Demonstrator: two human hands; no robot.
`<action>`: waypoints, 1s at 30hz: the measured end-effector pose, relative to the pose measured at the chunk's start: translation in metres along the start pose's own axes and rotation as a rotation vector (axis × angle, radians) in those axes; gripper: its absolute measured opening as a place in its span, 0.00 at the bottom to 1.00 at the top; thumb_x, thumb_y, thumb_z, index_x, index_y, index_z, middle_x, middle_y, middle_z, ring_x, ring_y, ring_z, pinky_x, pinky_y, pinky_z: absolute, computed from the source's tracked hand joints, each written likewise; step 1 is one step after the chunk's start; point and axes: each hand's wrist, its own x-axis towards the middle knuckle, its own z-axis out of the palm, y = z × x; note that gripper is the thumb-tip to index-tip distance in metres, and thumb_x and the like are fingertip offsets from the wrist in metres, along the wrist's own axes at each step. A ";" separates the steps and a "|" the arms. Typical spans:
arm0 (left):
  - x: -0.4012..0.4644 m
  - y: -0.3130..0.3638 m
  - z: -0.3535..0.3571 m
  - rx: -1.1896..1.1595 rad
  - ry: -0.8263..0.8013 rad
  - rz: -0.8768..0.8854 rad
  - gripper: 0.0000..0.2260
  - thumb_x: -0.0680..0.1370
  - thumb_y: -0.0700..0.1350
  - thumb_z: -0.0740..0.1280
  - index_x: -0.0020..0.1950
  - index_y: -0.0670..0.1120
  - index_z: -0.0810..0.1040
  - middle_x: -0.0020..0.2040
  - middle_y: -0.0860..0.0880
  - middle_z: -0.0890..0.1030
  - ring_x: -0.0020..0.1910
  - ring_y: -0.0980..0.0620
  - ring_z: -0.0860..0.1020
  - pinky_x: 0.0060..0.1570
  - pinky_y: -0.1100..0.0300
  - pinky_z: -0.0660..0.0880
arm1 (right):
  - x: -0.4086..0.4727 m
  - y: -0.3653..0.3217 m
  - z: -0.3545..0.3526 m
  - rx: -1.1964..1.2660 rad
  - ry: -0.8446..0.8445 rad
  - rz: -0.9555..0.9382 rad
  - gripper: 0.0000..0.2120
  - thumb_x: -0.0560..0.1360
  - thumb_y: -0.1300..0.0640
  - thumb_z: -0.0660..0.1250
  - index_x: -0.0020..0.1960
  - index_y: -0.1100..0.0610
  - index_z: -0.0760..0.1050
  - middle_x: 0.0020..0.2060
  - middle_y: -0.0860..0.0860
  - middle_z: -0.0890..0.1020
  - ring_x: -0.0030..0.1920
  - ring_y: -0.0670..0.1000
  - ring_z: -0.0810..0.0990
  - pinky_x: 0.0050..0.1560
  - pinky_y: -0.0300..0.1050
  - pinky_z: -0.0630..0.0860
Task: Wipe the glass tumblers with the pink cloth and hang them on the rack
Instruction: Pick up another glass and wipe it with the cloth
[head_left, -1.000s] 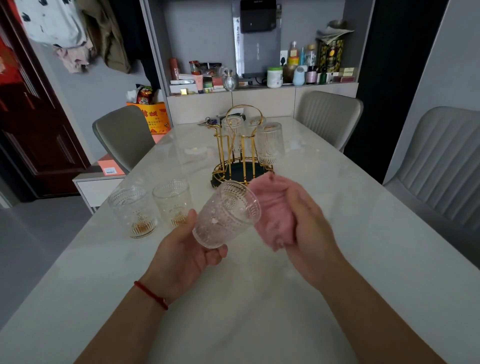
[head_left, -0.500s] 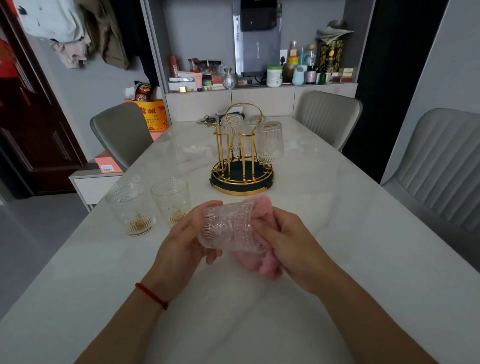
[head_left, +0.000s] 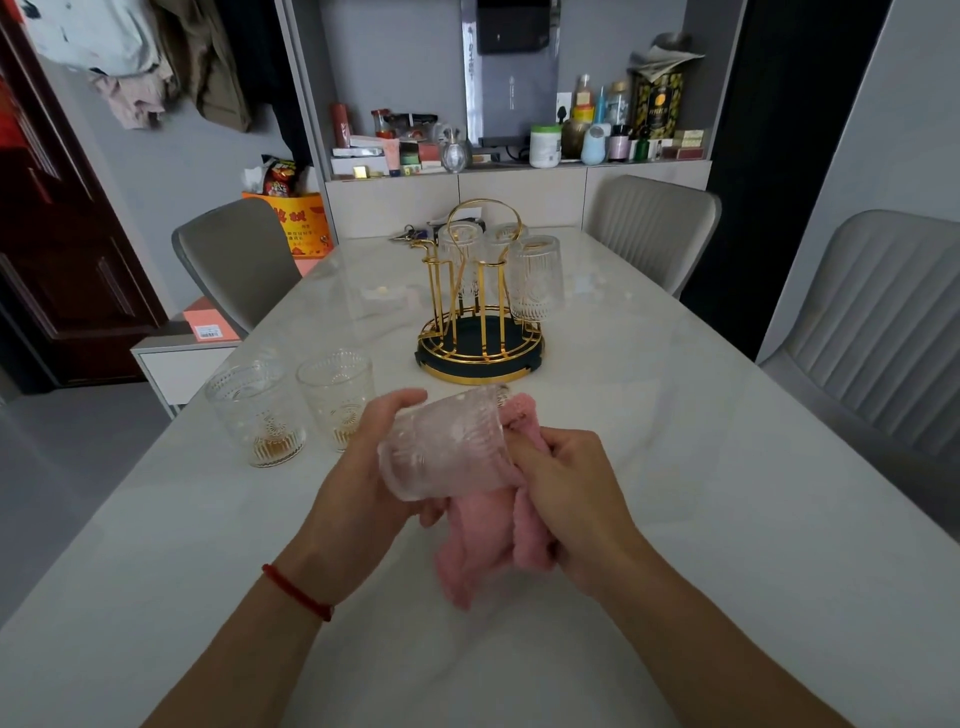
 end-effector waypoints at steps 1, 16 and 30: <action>-0.001 0.001 0.004 -0.012 0.013 0.029 0.16 0.81 0.56 0.62 0.62 0.47 0.75 0.41 0.42 0.76 0.31 0.48 0.72 0.30 0.56 0.67 | 0.000 -0.001 0.000 0.047 -0.010 0.031 0.16 0.80 0.49 0.70 0.41 0.60 0.85 0.36 0.56 0.87 0.40 0.54 0.88 0.43 0.52 0.85; 0.002 0.006 -0.017 0.082 -0.129 -0.393 0.27 0.85 0.63 0.52 0.52 0.43 0.80 0.36 0.37 0.78 0.22 0.48 0.68 0.25 0.64 0.60 | 0.009 0.002 -0.008 -0.275 -0.020 -0.108 0.21 0.77 0.46 0.68 0.38 0.65 0.78 0.35 0.64 0.80 0.34 0.52 0.78 0.38 0.51 0.74; -0.002 0.006 -0.003 0.199 0.058 -0.367 0.31 0.82 0.67 0.53 0.33 0.46 0.75 0.28 0.42 0.72 0.19 0.53 0.60 0.23 0.67 0.55 | 0.010 0.001 -0.012 -0.198 -0.048 -0.125 0.14 0.73 0.53 0.71 0.35 0.62 0.80 0.30 0.60 0.79 0.34 0.51 0.77 0.38 0.50 0.74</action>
